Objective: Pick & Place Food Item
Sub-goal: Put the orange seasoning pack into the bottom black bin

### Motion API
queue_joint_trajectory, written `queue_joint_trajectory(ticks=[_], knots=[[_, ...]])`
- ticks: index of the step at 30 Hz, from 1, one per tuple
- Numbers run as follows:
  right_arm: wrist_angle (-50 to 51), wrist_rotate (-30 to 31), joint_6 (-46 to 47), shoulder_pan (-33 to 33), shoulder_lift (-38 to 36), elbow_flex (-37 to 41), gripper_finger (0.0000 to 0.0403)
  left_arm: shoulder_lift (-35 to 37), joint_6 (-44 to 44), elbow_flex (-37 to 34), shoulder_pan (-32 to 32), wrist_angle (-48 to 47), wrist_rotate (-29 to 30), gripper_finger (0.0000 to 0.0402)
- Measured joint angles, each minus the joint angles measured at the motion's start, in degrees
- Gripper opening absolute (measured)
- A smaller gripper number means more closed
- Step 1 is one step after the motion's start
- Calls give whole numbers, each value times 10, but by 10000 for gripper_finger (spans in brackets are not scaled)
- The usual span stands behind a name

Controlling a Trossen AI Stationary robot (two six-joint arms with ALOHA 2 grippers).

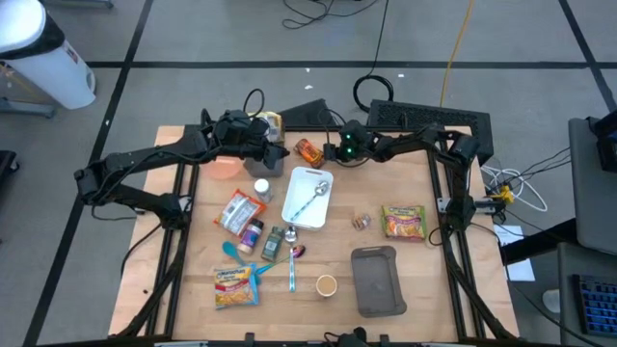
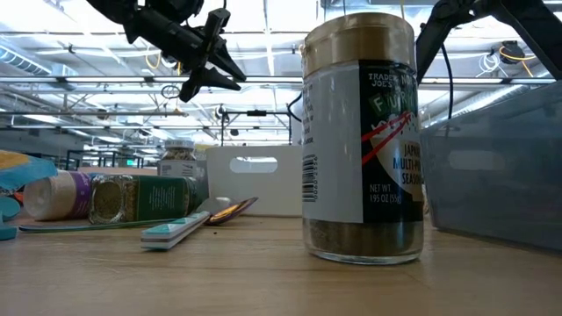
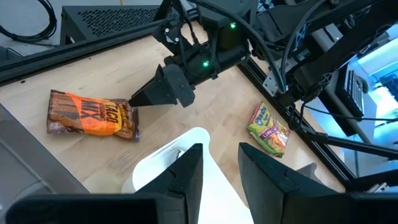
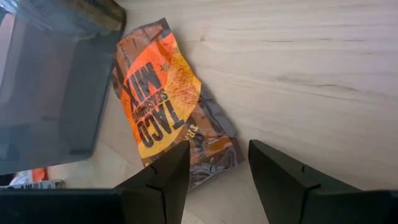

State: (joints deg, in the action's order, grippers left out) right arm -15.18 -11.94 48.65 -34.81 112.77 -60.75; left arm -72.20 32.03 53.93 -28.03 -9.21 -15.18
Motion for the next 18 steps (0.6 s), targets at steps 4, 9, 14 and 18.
queue_joint_trajectory(ticks=[4,9,14,18], knots=[[3,-4,-3,0,0,0,137,0,0,0,0,0,0,108],[9,-16,-15,0,1,0,96,0,0,0,0,0,0,108],[11,-18,-19,0,1,1,55,0,2,0,0,0,0,108],[15,-19,-28,1,1,1,15,0,3,0,0,0,0,108]])
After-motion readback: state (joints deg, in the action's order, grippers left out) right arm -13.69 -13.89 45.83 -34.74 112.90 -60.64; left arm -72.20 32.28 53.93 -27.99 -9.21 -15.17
